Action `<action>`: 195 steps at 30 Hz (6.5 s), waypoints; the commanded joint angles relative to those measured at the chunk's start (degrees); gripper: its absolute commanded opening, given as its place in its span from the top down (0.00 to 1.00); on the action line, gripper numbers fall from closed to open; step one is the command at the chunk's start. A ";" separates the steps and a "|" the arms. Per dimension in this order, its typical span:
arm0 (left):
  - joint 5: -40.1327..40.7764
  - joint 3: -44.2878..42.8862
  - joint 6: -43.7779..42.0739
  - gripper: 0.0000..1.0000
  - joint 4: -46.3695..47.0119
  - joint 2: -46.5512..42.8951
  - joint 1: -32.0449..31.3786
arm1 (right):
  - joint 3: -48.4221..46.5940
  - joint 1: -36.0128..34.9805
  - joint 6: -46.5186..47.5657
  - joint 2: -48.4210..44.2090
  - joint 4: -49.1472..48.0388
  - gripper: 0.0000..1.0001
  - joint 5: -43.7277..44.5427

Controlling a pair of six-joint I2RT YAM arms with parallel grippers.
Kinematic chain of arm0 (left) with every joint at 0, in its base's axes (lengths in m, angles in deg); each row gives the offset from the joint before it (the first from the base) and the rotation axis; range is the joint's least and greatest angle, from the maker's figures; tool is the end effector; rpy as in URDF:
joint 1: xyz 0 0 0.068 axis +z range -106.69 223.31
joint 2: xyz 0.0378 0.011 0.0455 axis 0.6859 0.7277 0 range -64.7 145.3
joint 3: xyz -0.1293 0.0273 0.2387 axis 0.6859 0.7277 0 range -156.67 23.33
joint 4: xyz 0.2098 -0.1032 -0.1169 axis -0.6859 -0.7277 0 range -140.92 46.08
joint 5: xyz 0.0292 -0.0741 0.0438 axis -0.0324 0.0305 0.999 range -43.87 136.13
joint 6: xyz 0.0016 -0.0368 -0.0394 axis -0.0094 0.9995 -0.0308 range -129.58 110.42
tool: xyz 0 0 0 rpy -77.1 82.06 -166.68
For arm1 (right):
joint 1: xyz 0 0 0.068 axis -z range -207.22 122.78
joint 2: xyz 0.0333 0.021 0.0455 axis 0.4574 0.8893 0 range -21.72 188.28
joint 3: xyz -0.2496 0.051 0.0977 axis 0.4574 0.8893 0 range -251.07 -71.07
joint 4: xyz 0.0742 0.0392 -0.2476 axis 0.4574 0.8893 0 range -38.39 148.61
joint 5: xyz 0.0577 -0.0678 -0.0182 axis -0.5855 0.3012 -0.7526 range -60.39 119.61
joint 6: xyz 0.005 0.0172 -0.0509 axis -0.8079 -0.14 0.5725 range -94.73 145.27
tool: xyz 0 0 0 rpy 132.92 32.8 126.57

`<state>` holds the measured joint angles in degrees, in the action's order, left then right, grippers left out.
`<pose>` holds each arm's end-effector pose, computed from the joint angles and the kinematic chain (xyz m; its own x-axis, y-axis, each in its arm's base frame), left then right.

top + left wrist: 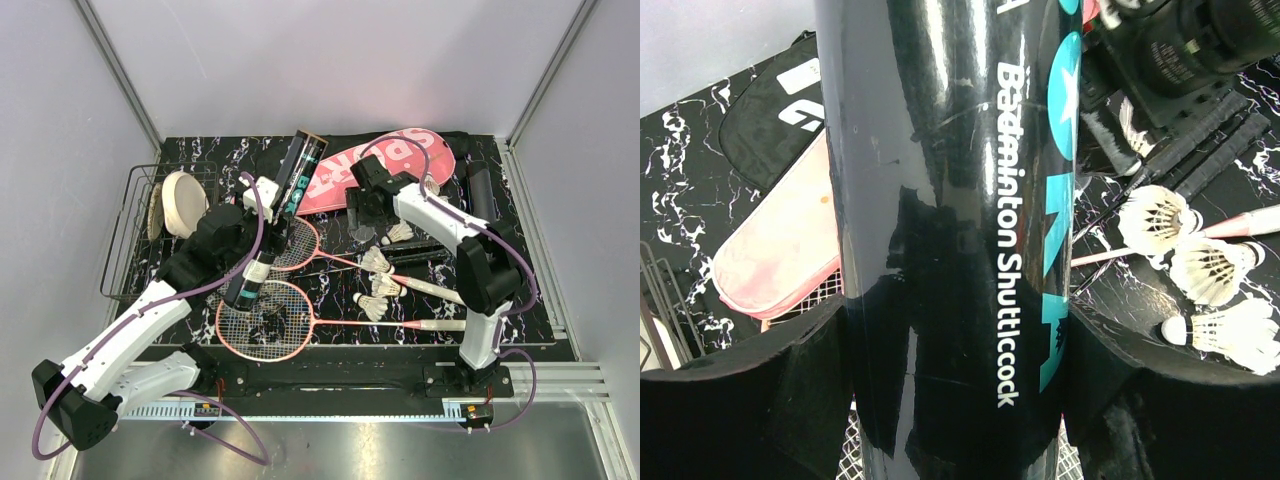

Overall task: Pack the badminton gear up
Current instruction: Place the lid at the center of the board, then pick up the shuttlecock at the center of the board, then place the shuttlecock at the shuttle tube, then pick up the shuttlecock at the center of the board.

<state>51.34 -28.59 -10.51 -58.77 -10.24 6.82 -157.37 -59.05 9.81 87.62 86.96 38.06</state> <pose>0.1774 -0.1272 0.3447 -0.2318 0.1915 -0.9537 0.5263 0.8492 0.0426 0.3541 0.2136 0.2290 -0.8190 -0.1980 -0.5385 -0.2468 0.9689 0.0191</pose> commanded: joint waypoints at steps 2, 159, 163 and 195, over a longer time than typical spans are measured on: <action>-2.92 -0.99 0.84 1.00 5.01 -0.58 0.02 | -5.36 -4.37 -12.39 -2.65 23.95 0.18 14.20; 17.64 4.99 -2.76 1.00 12.30 -6.29 -3.50 | 55.98 -0.60 -55.20 -46.06 -24.98 0.28 -21.28; 17.64 5.08 -2.94 1.00 12.65 -6.38 -3.41 | 55.46 -2.09 -55.20 -44.83 -23.15 0.29 -19.44; -6.84 11.29 -19.75 1.00 12.47 -10.77 -3.41 | 53.01 -6.66 -39.72 -44.28 -34.12 1.00 -26.07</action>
<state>59.45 -21.11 -18.05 -51.08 -17.06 3.32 -99.08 -64.56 -42.06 47.80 56.65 18.30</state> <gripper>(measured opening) 0.724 0.017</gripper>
